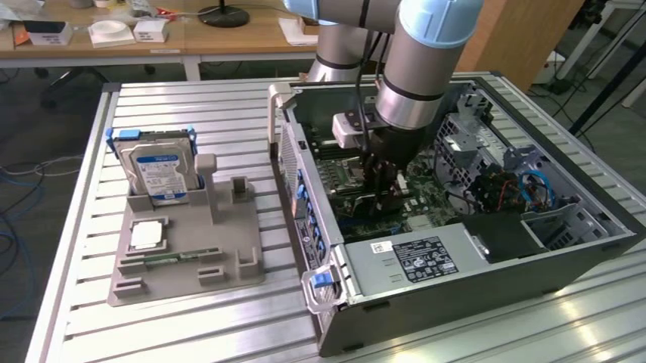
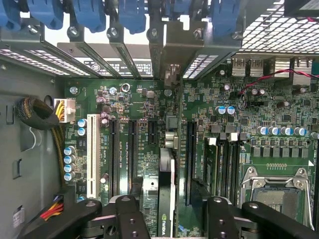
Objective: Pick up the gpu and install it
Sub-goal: 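Insert the gpu into the slot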
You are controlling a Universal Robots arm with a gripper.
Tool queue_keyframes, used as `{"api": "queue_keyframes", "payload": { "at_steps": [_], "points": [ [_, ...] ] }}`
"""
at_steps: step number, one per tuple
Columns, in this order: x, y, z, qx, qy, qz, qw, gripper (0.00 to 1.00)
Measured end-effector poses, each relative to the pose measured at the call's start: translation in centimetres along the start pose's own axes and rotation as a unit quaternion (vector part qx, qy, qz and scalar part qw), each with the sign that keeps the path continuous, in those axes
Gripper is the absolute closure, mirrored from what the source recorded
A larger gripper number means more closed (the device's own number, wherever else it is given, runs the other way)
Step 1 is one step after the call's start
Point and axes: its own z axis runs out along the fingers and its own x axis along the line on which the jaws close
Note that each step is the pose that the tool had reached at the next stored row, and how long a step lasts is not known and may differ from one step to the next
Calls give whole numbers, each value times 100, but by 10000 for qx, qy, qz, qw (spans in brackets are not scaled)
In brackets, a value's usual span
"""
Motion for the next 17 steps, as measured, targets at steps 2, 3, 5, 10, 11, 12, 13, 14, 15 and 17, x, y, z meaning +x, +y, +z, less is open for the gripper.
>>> {"api": "queue_keyframes", "payload": {
  "at_steps": [2, 3, 5, 10, 11, 12, 13, 14, 15, 17],
  "points": [
    [0, 0, -2, 0, 0, 0, 10000, 49],
    [1, 0, -14, -1, 2, 0, 10000, 49],
    [0, 1, -58, 0, 0, 0, 10000, 49],
    [1, 2, -178, 0, 0, 0, 10000, 49],
    [1, 3, -201, 0, 0, 0, 10000, 49],
    [1, 3, -223, 0, 0, 0, 10000, 49],
    [1, 3, -242, 0, 1, 0, 10000, 49],
    [1, 3, -260, 0, 0, 0, 10000, 49],
    [1, 4, -278, 0, 0, 0, 10000, 49],
    [1, 4, -316, 1, 0, -1, 10000, 49]
  ]
}}
